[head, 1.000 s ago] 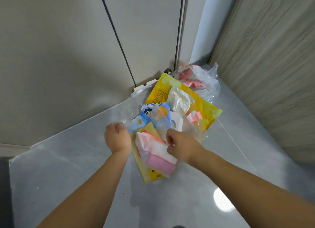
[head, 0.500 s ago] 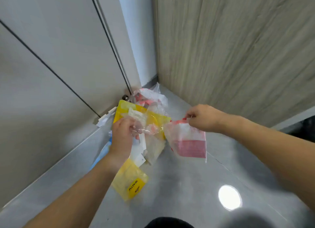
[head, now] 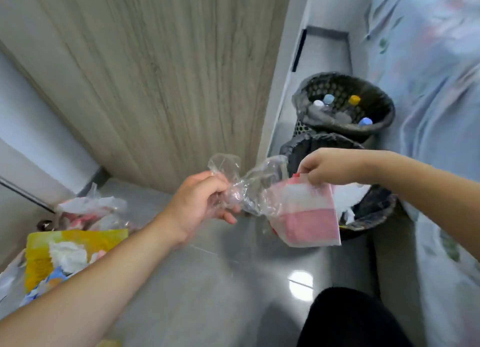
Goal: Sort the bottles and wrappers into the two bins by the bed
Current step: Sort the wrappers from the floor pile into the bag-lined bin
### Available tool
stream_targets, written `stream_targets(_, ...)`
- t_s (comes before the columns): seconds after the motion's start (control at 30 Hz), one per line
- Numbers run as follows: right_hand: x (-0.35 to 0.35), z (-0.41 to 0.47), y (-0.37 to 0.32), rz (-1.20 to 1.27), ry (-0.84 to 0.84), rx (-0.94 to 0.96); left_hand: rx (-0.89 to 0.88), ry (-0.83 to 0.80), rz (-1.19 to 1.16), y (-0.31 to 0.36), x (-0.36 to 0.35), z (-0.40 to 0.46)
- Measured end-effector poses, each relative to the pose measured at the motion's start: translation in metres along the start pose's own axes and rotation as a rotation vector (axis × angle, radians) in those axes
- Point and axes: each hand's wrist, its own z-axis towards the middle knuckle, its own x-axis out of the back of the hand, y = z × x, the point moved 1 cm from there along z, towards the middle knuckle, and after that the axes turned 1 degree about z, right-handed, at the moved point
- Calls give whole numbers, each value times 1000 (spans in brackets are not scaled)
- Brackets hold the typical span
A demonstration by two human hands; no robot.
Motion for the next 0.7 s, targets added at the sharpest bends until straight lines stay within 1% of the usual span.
stream_targets(0.1, 23, -16, 55, 154, 152, -77, 33, -30, 60, 4, -46, 25)
stream_targets(0.17, 28, -19, 90, 202, 287, -148, 41, 15, 181, 5, -75, 45)
stream_targets(0.23, 26, -15, 117, 173, 365, -210, 17, 86, 323, 4, -100, 67)
stream_targets(0.3, 22, -1, 131, -2, 361, -241, -18, 135, 450, 2, -120, 89)
stream_targets(0.37, 18, 14, 132, -153, 322, -215, -21, 149, 570, -2, -136, 109)
stream_targets(0.43, 20, 26, 138, -241, 317, -178, -33, 133, 795, -9, -148, 129)
stream_targets(0.5, 25, 27, 143, -331, 317, -181, -65, 86, 1063, -19, -158, 144)
stream_targets(0.53, 28, 25, 146, -354, 317, -183, -66, 43, 1155, -25, -163, 148)
stream_targets(0.63, 31, 21, 146, -343, 325, -151, 21, -86, 1319, -46, -176, 158)
stream_targets(0.7, 26, 21, 143, -348, 280, -124, 101, -143, 1376, -56, -178, 165)
